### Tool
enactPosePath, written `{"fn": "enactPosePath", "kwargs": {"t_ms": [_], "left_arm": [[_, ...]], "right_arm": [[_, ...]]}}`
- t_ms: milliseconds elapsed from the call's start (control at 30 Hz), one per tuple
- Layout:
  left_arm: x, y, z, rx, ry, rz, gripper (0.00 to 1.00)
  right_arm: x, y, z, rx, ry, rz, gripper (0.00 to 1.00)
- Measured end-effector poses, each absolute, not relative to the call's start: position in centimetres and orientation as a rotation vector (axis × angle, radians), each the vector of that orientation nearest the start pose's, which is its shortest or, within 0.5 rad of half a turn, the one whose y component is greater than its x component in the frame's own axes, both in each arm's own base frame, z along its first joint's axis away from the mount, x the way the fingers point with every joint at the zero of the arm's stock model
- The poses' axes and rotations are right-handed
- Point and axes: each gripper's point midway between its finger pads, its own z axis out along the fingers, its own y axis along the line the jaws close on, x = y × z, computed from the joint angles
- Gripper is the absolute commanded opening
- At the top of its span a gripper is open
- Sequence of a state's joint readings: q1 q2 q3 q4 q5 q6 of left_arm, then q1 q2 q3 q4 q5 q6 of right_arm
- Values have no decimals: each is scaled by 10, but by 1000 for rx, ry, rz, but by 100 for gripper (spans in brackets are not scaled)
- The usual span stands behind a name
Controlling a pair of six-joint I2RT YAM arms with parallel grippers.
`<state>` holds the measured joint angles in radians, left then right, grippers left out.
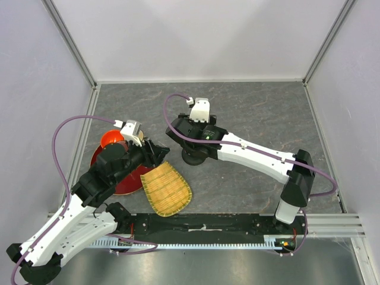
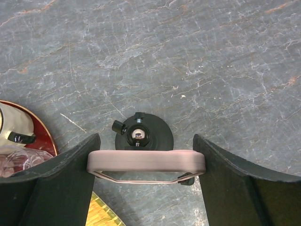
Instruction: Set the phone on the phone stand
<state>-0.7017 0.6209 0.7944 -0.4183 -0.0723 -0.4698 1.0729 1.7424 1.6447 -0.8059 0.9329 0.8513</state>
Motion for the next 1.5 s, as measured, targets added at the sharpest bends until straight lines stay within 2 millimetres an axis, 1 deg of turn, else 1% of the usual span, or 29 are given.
{"fn": "enactPosePath", "kwargs": {"t_ms": [233, 500, 567, 633, 700, 767, 867, 900, 933, 967, 1000, 1033, 1133, 1200, 1233, 1300, 1333, 1400, 1500], "left_arm": [[202, -179, 272, 164, 1874, -756, 56], [202, -179, 273, 164, 1870, -757, 55], [202, -179, 274, 164, 1869, -758, 55], [202, -178, 274, 164, 1868, -758, 55], [202, -178, 276, 163, 1863, -760, 56], [201, -178, 278, 163, 1858, -763, 55], [200, -177, 281, 162, 1850, -765, 55], [199, -176, 281, 161, 1847, -767, 55], [199, -176, 282, 161, 1845, -768, 56], [199, -176, 283, 160, 1842, -769, 56], [199, -176, 283, 161, 1843, -768, 55], [199, -176, 283, 161, 1842, -768, 56], [199, -176, 282, 163, 1845, -768, 55], [199, -177, 281, 170, 1850, -767, 55], [199, -178, 281, 175, 1853, -767, 54], [199, -182, 279, 188, 1862, -778, 54], [199, -183, 279, 193, 1865, -782, 54], [199, -185, 277, 202, 1872, -790, 54], [197, -189, 279, 218, 1866, -814, 53]], "right_arm": [[309, 312, 234, 97, 2027, -89, 0], [307, 311, 236, 55, 2042, -68, 0], [309, 307, 237, 44, 2054, -71, 0], [316, 299, 239, 44, 2058, -90, 0], [327, 284, 242, 61, 2062, -119, 0], [343, 261, 246, 101, 2063, -162, 0], [372, 210, 255, 198, 2052, -247, 0], [384, 185, 261, 252, 2037, -282, 0], [390, 166, 266, 292, 2025, -306, 0], [398, 141, 272, 346, 2007, -333, 0], [403, 121, 276, 393, 1990, -352, 0], [409, 94, 281, 458, 1965, -379, 0], [417, 19, 296, 629, 1884, -463, 0], [419, -25, 302, 713, 1832, -519, 0], [420, -43, 303, 743, 1814, -539, 0], [424, -75, 304, 783, 1788, -564, 0], [430, -90, 304, 793, 1780, -558, 0], [442, -110, 302, 796, 1772, -544, 0], [469, -129, 290, 758, 1791, -510, 0]]}}
